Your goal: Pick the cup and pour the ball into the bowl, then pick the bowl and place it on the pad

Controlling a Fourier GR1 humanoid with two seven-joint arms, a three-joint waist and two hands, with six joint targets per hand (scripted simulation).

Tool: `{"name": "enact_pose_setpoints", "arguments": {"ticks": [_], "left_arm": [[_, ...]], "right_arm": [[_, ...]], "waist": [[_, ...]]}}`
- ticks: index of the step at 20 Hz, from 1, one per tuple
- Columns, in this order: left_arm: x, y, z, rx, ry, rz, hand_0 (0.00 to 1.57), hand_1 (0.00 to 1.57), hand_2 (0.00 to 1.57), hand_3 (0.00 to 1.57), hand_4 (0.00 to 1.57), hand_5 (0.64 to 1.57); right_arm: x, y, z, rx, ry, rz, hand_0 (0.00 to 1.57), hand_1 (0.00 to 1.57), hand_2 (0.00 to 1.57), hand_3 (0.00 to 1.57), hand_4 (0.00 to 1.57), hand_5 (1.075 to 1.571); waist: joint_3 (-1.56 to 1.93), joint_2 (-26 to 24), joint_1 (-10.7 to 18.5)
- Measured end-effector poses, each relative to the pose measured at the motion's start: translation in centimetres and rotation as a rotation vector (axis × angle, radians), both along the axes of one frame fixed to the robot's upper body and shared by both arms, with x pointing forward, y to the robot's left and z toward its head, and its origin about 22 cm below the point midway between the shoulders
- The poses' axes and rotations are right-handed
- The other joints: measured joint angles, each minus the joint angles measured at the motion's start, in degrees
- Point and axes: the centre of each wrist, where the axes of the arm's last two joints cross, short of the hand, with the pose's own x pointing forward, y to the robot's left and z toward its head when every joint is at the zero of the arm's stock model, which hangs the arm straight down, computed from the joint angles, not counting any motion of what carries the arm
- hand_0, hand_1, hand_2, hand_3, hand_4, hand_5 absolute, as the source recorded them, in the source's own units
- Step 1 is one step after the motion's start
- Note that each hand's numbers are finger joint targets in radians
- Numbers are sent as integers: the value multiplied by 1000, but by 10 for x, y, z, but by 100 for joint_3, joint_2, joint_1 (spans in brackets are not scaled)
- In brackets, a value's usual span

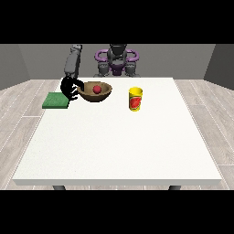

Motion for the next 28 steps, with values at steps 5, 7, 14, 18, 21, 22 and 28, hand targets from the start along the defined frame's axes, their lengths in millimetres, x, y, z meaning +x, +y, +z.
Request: {"name": "enact_pose_setpoints", "arguments": {"ticks": [5,7,14,18,21,22,28], "left_arm": [[-8,19,-13,-17,35,63,0,0,0,0,703,1565],[-14,28,-18,-17,34,76,0,0,0,0,709,1566],[-26,44,-34,-2,8,120,0,0,0,0,700,1557],[-26,44,-20,20,-46,134,0,0,0,0,684,1558],[-24,37,-6,38,-130,136,0,0,0,0,672,1561],[-24,34,-1,39,-153,129,0,0,0,0,670,1559],[-41,35,31,47,-259,135,0,0,0,0,698,1559]], "right_arm": [[15,-15,35,-61,56,32,1571,1571,1571,1571,973,1564],[16,-26,45,-106,61,39,1571,1571,1571,1571,978,1570],[15,-53,65,-193,42,60,1571,1571,1571,1571,996,1571],[14,-82,82,-186,-30,40,1571,1571,1571,1193,990,1570],[11,-110,98,-195,-117,13,1571,1571,1571,180,982,1570],[8,-119,97,-195,-135,-5,1571,1571,1571,0,975,1570],[-16,-169,101,-215,-223,-62,1571,1571,1571,0,970,1571]], "waist": [[25,-198,-340],[29,-175,-396],[37,48,-564],[40,420,-562],[47,924,-501],[48,1053,-455],[57,1597,-381]]}}
